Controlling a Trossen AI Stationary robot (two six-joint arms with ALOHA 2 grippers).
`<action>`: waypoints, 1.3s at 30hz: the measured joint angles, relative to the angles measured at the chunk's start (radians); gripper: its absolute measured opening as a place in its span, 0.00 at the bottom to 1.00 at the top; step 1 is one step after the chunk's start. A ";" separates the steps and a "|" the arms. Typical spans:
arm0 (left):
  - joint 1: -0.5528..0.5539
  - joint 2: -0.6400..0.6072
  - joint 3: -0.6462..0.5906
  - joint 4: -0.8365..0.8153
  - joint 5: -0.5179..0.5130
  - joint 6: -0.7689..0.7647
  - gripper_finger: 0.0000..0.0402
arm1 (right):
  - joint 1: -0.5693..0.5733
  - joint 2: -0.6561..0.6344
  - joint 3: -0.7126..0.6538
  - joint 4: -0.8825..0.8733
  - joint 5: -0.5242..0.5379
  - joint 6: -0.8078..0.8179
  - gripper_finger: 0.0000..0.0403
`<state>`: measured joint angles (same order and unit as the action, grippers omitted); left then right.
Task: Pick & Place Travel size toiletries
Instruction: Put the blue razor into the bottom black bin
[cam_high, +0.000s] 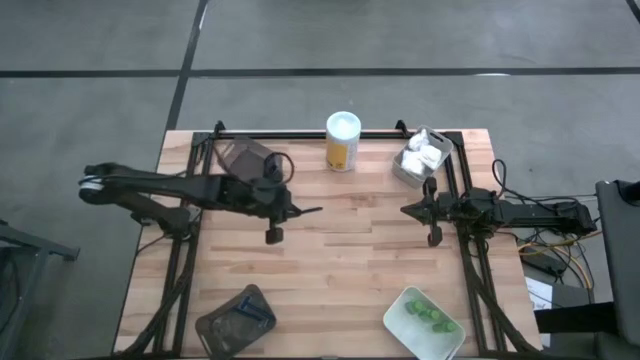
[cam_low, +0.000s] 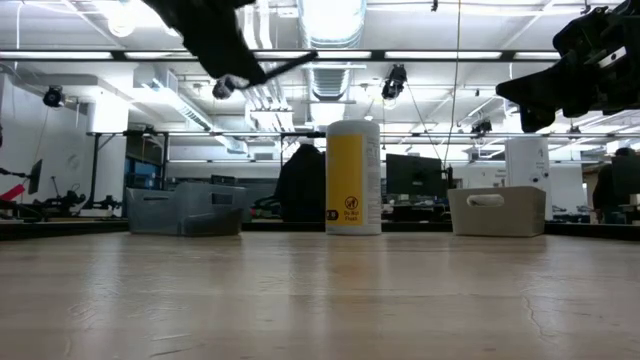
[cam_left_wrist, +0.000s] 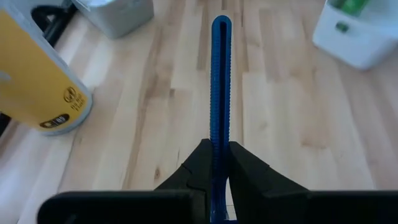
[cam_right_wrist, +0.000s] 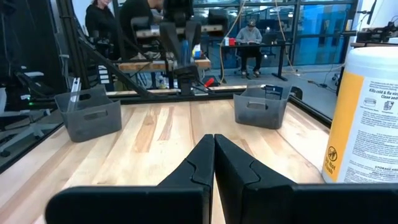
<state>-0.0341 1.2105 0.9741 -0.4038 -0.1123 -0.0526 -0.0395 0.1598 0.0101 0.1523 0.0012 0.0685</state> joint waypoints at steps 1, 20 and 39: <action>0.000 -0.015 0.000 -0.001 0.000 -0.008 0.09 | 0.000 0.000 0.000 0.000 0.000 0.001 0.02; -0.117 -0.089 0.000 -0.003 0.070 -0.103 0.09 | 0.000 0.000 0.000 0.000 0.000 0.001 0.02; -0.662 -0.089 0.000 -0.113 0.059 -0.186 0.09 | 0.000 0.000 0.000 0.000 0.000 0.000 0.02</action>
<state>-0.6961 1.1213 0.9742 -0.5163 -0.0537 -0.2382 -0.0395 0.1596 0.0101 0.1524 0.0010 0.0688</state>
